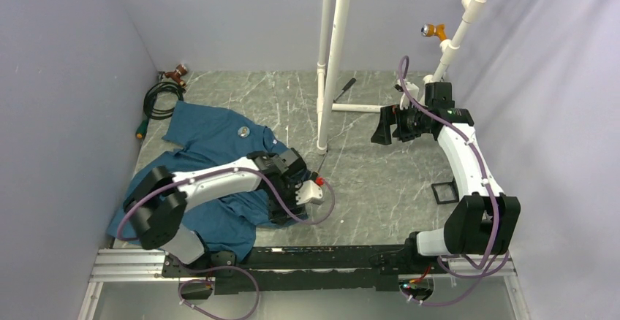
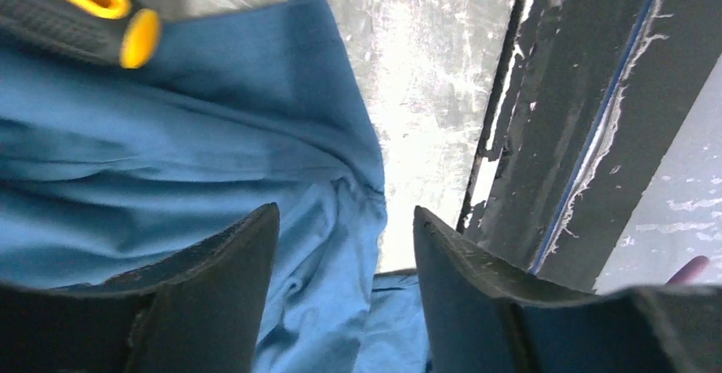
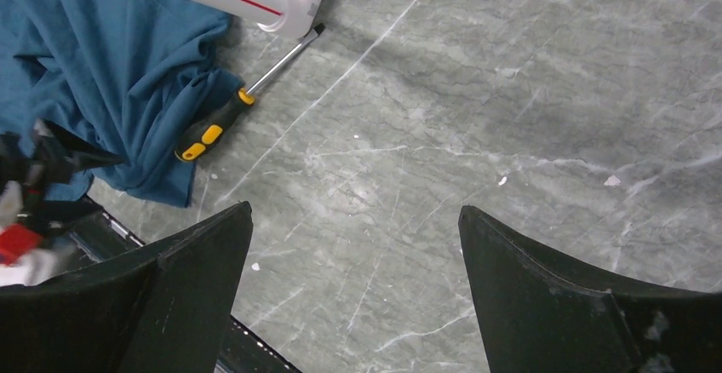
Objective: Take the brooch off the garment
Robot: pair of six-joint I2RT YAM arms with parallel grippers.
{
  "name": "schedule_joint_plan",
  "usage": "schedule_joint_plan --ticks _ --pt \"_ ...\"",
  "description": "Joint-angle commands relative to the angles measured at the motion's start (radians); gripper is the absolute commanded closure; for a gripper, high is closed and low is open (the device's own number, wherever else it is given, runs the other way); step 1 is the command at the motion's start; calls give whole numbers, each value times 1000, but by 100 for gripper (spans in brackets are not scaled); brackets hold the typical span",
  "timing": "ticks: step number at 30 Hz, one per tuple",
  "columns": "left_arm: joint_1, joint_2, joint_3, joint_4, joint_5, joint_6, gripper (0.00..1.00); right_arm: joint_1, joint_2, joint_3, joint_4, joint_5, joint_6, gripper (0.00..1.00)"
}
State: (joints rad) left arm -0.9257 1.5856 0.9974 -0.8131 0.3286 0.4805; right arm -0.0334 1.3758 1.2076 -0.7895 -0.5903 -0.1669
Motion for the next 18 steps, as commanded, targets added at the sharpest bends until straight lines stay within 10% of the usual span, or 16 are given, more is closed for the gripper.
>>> schedule_joint_plan --ticks 1,9,18 --pt "53 -97 20 27 23 36 31 -5 -37 20 -8 -37 -23 6" --pt "142 20 115 148 -222 -35 34 -4 -46 6 -3 -32 -4 6" --pt "261 205 161 125 -138 -14 44 -12 -73 -6 -8 -15 -11 6"
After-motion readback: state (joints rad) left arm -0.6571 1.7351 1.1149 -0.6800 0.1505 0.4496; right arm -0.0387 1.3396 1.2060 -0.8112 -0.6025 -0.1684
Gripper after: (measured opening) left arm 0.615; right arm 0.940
